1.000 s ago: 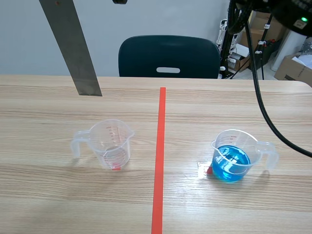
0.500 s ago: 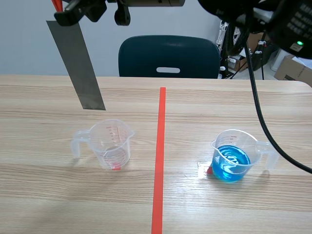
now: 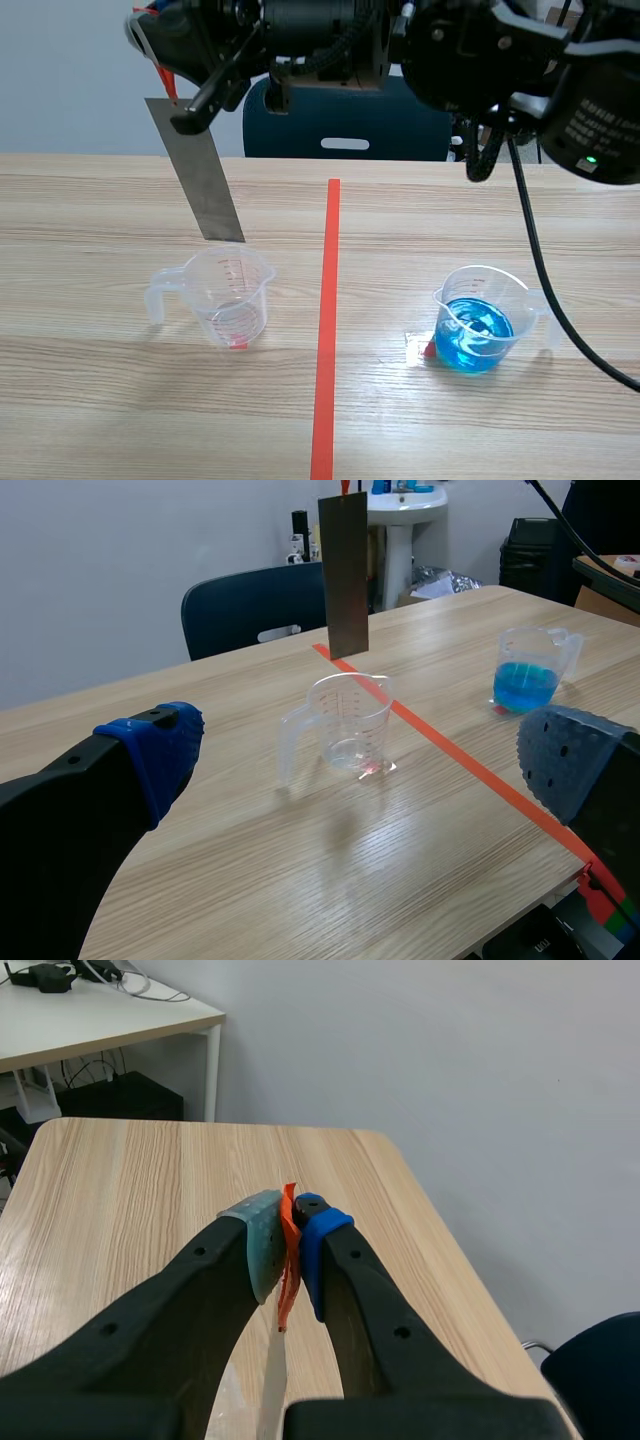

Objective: Do the redox reaction experiment. put the plate into the left beaker

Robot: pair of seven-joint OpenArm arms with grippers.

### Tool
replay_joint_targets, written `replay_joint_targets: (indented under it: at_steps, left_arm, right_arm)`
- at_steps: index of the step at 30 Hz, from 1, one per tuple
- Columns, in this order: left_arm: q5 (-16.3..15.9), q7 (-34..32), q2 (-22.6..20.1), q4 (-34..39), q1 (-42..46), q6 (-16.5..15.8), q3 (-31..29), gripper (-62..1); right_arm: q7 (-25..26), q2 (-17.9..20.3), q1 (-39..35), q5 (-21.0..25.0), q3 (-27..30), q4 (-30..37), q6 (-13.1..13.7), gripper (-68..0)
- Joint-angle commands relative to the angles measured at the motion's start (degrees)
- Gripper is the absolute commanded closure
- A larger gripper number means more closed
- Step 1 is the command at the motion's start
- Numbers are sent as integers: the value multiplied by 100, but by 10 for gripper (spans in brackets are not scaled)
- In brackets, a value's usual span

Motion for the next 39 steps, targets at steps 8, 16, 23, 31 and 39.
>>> replay_joint_targets:
  at_steps: [8, 16, 23, 31, 39]
  left_arm:
    - [-35, -116, 42, 70, 9, -7, -46, -623]
    - [-37, -116, 44, 70, 9, -7, -46, -623]
    - [-37, -116, 44, 70, 9, -7, -46, -623]
    - [-37, -116, 44, 70, 9, -7, -46, -623]
    - [-37, -114, 42, 70, 9, -7, -46, -623]
  right_arm:
    - [407, -22, -164, -140, 46, -210, 63, -4]
    - [946, -122, -455, -444, 46, -542, 109, -4]
    - [1113, -310, -656, -741, 46, -839, 114, -4]
    - [1145, -474, -769, -839, 46, -1102, 111, -4]
    - [1353, -645, -927, -1141, 44, -1421, 116, -4]
